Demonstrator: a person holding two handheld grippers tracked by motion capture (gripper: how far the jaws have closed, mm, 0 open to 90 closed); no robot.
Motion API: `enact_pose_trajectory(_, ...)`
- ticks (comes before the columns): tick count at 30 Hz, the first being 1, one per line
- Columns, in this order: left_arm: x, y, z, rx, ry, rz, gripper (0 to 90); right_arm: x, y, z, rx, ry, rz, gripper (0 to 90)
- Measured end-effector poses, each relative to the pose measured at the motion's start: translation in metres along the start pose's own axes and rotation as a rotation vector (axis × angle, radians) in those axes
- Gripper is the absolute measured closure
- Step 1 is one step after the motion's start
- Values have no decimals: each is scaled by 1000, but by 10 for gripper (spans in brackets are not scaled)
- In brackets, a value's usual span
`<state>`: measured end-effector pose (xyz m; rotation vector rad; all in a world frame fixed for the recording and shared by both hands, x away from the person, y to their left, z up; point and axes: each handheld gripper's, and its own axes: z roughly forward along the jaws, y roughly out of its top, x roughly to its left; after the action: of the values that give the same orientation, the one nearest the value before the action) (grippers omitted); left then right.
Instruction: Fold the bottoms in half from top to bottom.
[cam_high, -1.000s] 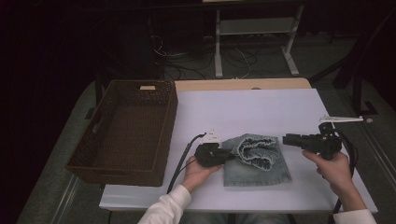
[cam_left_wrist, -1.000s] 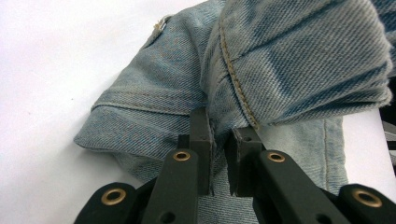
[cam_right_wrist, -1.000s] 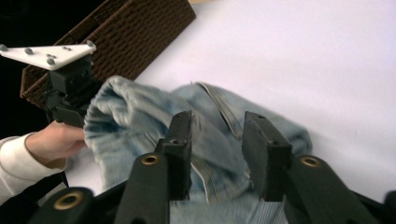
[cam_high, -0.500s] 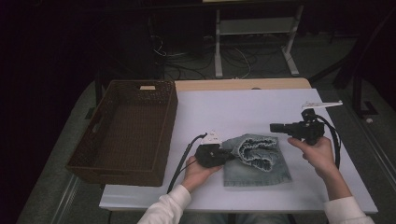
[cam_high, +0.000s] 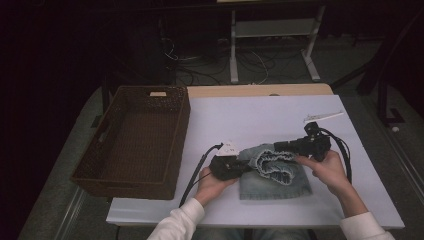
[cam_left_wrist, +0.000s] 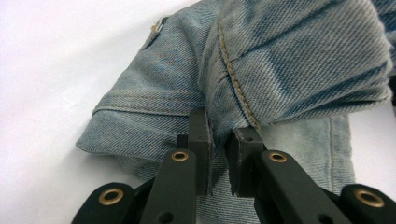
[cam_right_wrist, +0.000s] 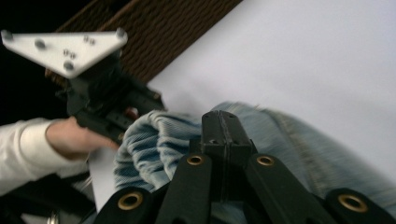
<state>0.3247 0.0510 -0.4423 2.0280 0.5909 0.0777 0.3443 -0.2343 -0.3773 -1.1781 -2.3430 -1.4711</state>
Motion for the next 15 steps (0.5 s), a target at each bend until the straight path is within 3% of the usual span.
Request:
enact_pose_trajectory(11, -1, 0, -1, 30, 9, 36, 711, 8, -31, 6, 39, 30, 32, 892)
enact_pose_trajectory(13, -1, 2, -3, 56, 23, 17, 653, 9, -32, 6, 40, 30, 35, 892)
enact_pose_trajectory(15, 2, 3, -5, 92, 15, -28, 588, 11, -32, 6, 44, 35, 31, 892)
